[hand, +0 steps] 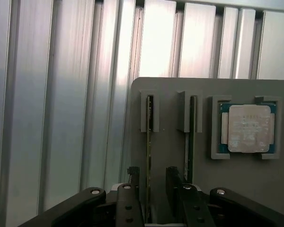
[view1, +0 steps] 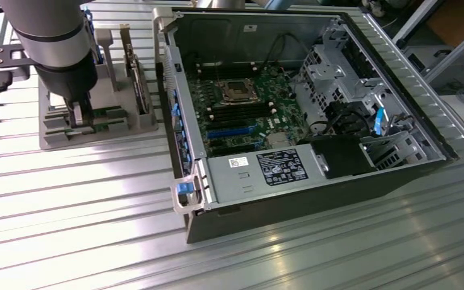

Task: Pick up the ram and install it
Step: 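Pick up the ram and move it above insertion slot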

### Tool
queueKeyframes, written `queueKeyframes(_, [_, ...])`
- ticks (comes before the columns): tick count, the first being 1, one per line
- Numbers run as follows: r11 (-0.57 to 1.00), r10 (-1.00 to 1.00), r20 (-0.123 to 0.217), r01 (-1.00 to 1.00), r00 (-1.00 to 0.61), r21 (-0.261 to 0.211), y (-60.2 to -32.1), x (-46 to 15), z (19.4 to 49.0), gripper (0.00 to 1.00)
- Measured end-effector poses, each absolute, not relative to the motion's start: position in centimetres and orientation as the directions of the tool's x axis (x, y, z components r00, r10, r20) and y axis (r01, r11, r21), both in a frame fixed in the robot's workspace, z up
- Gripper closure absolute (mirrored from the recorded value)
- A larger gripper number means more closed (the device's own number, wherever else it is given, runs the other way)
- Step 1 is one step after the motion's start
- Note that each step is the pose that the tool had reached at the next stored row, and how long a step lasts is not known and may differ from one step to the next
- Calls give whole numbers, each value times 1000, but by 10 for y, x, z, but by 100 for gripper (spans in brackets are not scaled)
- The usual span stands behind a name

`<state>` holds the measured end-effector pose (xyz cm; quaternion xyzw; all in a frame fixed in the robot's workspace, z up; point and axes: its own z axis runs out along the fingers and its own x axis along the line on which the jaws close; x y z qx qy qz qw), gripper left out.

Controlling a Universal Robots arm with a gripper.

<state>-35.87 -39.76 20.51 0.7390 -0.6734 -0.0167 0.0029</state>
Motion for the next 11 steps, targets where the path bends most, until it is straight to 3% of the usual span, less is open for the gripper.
queueKeyframes(6, [-93,-995,-21,-995,93,27,-398,-359,203,65])
queueKeyframes(9, [-93,-995,-21,-995,93,27,-398,-359,203,84])
queueKeyframes(11, [-93,-995,-21,-995,93,27,-398,-359,203,87])
